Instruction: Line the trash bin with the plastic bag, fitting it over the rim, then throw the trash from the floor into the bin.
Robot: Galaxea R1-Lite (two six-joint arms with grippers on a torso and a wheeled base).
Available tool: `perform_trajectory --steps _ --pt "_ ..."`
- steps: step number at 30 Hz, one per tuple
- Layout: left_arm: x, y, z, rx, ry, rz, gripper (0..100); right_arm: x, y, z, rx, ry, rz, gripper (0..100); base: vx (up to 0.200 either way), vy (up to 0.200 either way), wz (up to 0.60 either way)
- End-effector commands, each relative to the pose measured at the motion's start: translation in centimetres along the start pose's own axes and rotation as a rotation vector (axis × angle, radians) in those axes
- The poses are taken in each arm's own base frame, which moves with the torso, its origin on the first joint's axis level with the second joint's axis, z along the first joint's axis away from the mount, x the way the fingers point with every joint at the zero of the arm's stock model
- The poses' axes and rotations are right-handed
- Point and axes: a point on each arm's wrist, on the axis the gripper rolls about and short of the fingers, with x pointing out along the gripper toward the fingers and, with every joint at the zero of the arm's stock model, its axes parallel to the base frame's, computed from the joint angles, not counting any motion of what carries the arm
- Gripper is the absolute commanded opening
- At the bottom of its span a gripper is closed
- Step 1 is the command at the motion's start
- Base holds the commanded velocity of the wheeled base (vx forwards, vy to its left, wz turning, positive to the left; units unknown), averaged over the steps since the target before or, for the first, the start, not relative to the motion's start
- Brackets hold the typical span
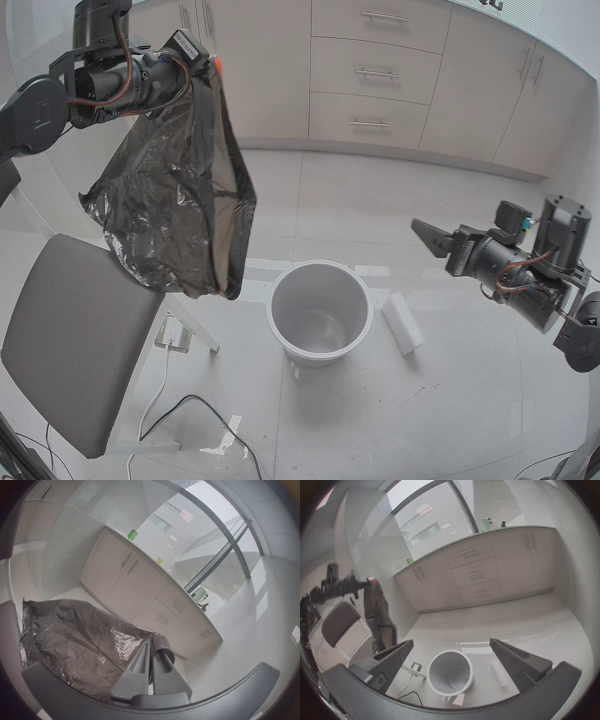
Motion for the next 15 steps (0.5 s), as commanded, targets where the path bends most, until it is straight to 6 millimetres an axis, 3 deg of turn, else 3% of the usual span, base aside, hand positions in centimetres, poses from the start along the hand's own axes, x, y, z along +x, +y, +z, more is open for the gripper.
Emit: perform_trajectory --steps 1,5,8,15 --pt "3.4 0.5 -3.2 -0.064 0.189 -0.008 0 4.2 3.1 -3.5 -0.082 0.081 0.028 100 0.0 0.0 0.0" --pt "3.3 0.3 -4.0 -0.089 0.27 -0.018 0 4.4 3.3 -4.5 -0.108 0.109 0.033 100 0.0 0.0 0.0" --pt "3.4 -0.4 -5.2 -0.162 0.326 -0.034 0 4.3 4.7 -6.5 -0.158 0.16 0.065 100 0.0 0.0 0.0" --pt "3.5 -0.7 -5.8 -0.18 0.351 -0.043 0 4.0 6.0 -7.0 -0.165 0.174 0.105 100 0.0 0.0 0.0"
